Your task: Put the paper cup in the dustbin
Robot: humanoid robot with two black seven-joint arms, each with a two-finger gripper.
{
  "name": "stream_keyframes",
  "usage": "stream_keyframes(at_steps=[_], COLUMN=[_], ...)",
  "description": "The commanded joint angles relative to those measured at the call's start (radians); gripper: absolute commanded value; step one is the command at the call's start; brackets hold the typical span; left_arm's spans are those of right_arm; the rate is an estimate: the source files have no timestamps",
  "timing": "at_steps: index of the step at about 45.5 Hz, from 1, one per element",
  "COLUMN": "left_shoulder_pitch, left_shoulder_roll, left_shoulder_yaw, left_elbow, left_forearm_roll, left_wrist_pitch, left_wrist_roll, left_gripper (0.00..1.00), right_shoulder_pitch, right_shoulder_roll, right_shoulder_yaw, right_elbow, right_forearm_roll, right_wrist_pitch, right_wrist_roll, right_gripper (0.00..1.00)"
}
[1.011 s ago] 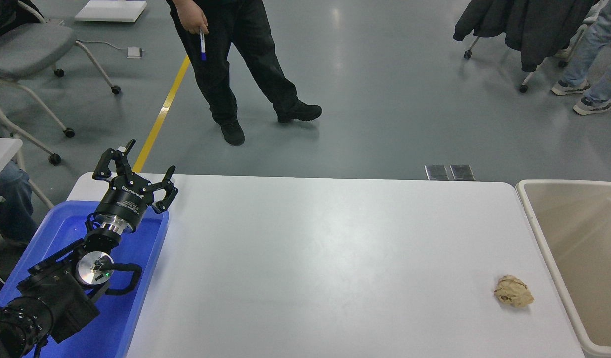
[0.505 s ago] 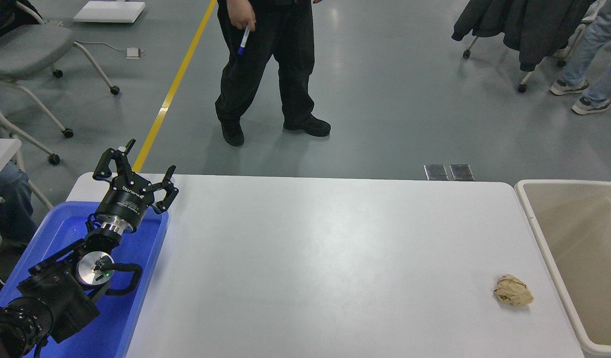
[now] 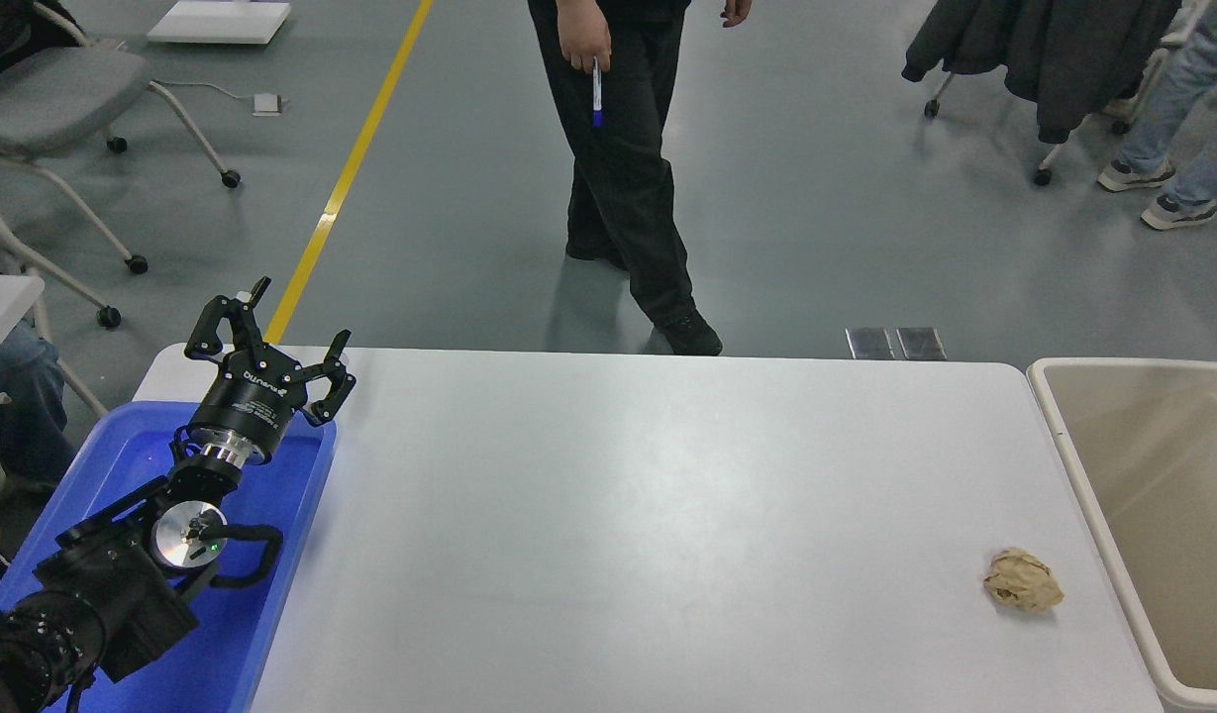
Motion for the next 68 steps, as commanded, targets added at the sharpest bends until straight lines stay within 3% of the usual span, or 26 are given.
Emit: stream_keyframes(at_steps=[1, 18, 31, 41, 68], left_shoulder_pitch=[0.0, 0.0, 0.0, 0.0, 0.0], left_shoulder_roll=[0.0, 0.0, 0.0, 0.0, 0.0], left_shoulder_yaw=[-0.001, -0.001, 0.001, -0.001, 0.001], left_elbow=[0.0, 0.0, 0.0, 0.0, 0.0], left_forearm_roll=[0.0, 0.0, 0.0, 0.0, 0.0], left_wrist_pitch=[0.0, 0.002, 0.002, 0.002, 0.002], left_wrist_roll=[0.0, 0.0, 0.0, 0.0, 0.0], left_gripper=[1.0, 1.0, 1.0, 1.0, 1.0], right_shoulder_pitch=[-0.081, -0.144, -0.15, -0.177, -0.271], right_shoulder_roll=[0.097, 0.157, 0.185, 0.208, 0.32], right_shoulder_yaw=[0.082, 0.097, 0.297, 0.432, 0.444], right_elbow=[-0.062, -0.117, -0.123, -0.123, -0.157], right_forearm_roll=[-0.013, -0.083, -0.088, -0.086, -0.086], right_wrist_pitch=[-0.087, -0.093, -0.112, -0.043, -0.006], right_wrist_roll=[-0.028, -0.03, -0.053, -0.051, 0.007], right_gripper=[0.0, 0.0, 0.0, 0.0, 0.0])
